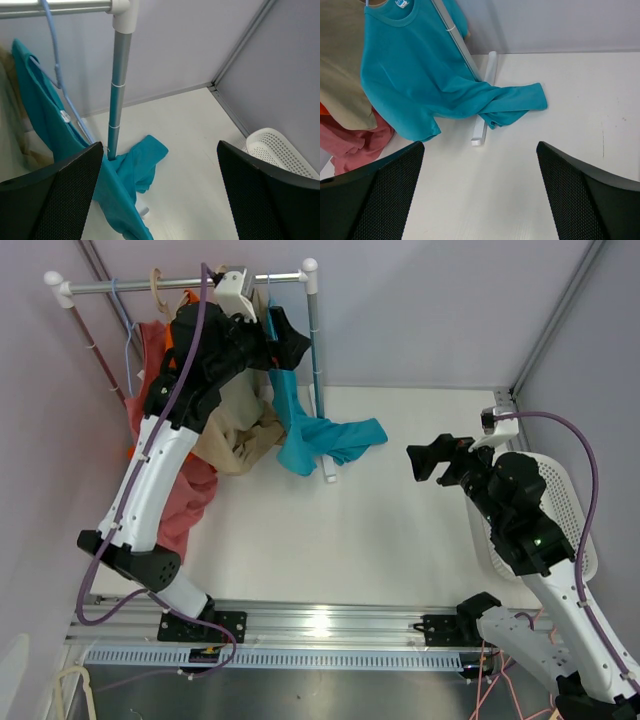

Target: Remove the t-shirt from the hanger

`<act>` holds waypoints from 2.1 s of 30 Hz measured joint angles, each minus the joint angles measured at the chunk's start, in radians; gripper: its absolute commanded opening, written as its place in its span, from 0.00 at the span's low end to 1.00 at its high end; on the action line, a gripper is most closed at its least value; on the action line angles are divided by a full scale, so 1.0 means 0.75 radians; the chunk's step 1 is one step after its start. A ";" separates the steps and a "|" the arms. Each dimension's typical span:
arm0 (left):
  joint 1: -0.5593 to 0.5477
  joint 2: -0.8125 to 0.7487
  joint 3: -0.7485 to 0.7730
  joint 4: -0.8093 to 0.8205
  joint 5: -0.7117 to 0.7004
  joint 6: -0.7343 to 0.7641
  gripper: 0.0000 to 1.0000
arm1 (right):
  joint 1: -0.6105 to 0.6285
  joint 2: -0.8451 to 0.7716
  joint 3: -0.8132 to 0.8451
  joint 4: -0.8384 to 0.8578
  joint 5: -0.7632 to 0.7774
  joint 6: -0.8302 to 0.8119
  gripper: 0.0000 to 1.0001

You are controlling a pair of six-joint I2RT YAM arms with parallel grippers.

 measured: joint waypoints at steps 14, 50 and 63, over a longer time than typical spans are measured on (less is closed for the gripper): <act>-0.003 0.275 0.366 -0.032 -0.434 0.034 0.99 | 0.000 -0.002 -0.045 -0.022 -0.001 0.007 0.99; -0.087 0.483 0.450 0.208 -0.834 0.246 0.01 | 0.000 -0.109 0.048 -0.139 -0.010 0.003 1.00; -0.455 0.068 0.183 -0.389 -1.394 -0.288 0.01 | 0.204 0.092 0.002 0.001 -0.538 -0.114 0.99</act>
